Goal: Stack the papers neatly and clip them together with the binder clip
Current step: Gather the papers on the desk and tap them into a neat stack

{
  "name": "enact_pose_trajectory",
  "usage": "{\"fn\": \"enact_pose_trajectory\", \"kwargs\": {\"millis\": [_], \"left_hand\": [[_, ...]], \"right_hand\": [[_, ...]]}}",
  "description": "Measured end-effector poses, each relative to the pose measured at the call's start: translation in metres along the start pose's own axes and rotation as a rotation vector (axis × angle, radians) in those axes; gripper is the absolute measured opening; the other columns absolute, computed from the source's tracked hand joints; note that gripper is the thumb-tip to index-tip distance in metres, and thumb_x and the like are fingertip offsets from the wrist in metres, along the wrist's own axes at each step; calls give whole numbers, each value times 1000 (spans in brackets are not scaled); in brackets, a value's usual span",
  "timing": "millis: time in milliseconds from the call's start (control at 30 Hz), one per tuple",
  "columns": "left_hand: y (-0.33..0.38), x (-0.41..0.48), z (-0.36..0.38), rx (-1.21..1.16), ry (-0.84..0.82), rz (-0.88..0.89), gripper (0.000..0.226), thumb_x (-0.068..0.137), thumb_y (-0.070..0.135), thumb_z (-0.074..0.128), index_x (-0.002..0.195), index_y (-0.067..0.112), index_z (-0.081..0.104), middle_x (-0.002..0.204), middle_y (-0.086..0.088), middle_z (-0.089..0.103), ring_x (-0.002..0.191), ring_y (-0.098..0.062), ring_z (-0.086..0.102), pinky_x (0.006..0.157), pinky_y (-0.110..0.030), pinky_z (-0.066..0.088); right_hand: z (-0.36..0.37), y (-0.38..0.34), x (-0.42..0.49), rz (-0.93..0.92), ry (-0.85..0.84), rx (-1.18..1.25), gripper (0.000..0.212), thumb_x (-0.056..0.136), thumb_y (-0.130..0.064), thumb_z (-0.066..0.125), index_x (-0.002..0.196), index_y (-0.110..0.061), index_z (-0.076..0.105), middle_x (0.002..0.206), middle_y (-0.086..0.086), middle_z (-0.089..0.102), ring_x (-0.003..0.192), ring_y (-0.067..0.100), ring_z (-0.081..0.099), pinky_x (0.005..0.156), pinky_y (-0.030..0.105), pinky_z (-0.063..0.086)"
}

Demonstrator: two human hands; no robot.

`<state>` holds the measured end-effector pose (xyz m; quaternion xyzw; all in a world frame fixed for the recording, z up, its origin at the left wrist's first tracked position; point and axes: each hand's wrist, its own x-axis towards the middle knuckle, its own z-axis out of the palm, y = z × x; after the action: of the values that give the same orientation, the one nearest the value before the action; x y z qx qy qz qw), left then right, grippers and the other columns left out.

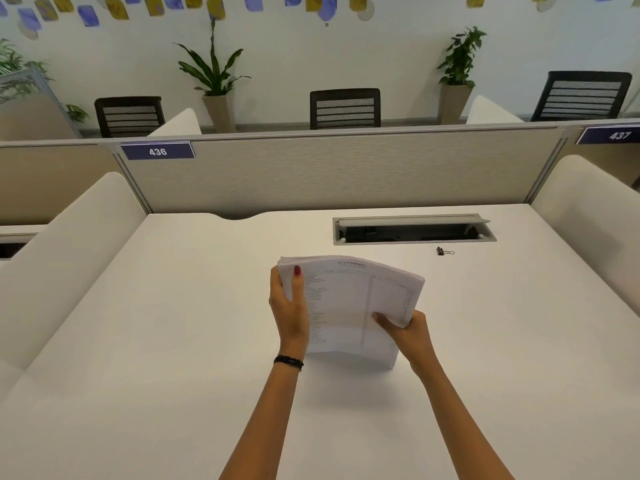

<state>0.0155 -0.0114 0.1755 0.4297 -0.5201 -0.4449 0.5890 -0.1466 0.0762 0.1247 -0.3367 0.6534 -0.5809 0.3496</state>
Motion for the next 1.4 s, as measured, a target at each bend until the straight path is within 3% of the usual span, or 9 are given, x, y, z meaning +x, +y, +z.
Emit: {"fn": "enact_pose_trajectory", "kwargs": {"millis": [200,367,667,767,833,933,1000,1133,1400], "left_hand": [[24,31,9,53,67,-23,40,84,46,39,93,13,60,85,-4,64,75,-18,62,56,-23,46],[21,33,10,77,60,-71,19,88,23,43,93,13,58,82,-1,62,74,-19,61,55,-22,45],[21,31,11,41,10,-49,24,93,28,32,90,21,55,81,7,59,76,-15,58,56,-22,44],[10,28,5,127,-121,56,34,90,46,34,106,20,48,85,14,58,71,-6,62,54,-13,49],[-14,22,-5,246,-200,114,35,86,47,41,113,25,40,96,16,57,76,-3,63,56,-13,53],[-58,8,-18,316,-253,98,24,93,34,42,115,26,37,108,6,56,92,-11,62,63,-12,54],[-72,-2,-19,281,-239,45,14,96,30,38,109,28,37,107,2,56,93,-20,62,64,-14,54],[-66,-8,-10,171,-164,15,14,97,20,33,110,23,33,115,3,52,100,-11,57,68,-15,54],[-64,-12,-10,136,-110,53,23,97,22,34,104,44,33,116,19,49,104,-11,55,74,-22,56]], "right_hand": [[2,-1,0,-24,-13,21,14,77,-10,72,85,-20,65,87,2,68,81,21,64,60,18,56],[1,0,2,-27,-18,30,12,76,-10,73,84,-17,66,88,3,69,82,23,64,60,18,56],[3,0,7,-13,-19,42,15,77,-13,71,86,-23,65,91,2,68,87,22,64,61,19,54],[4,1,9,-18,-2,41,11,79,-13,70,85,-21,66,89,3,67,85,24,64,62,20,52],[4,4,11,-12,21,37,5,78,-14,71,80,-14,67,84,9,67,81,27,63,63,26,53],[7,10,12,-24,80,51,29,75,-17,75,72,9,61,75,27,63,70,28,59,63,38,50],[11,10,11,-36,108,62,38,74,-19,75,65,11,55,64,21,57,63,24,54,58,35,45],[20,3,11,-83,156,52,40,74,-19,75,52,-3,46,55,11,47,54,20,45,48,25,39],[19,0,12,-95,165,47,21,75,-15,74,66,0,62,68,16,63,62,21,57,52,24,50]]}}
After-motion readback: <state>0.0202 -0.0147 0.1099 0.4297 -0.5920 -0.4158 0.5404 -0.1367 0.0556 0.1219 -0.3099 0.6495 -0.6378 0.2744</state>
